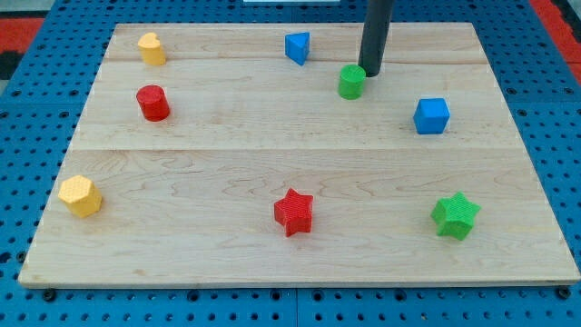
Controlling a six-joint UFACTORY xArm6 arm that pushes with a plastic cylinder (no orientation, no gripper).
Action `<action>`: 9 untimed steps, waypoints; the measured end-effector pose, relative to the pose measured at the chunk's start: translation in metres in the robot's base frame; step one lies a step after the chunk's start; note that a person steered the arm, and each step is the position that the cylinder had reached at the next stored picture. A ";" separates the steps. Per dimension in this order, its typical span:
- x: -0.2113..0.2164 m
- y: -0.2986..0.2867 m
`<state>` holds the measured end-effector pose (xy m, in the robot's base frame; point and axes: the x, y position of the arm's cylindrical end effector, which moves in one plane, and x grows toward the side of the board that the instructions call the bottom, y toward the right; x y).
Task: Move the yellow heart in between the blue triangle and red circle
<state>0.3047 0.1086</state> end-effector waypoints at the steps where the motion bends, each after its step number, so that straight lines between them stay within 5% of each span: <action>1: -0.007 0.014; 4: -0.112 -0.021; 6: -0.087 -0.095; 9: -0.081 -0.106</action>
<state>0.2236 0.0024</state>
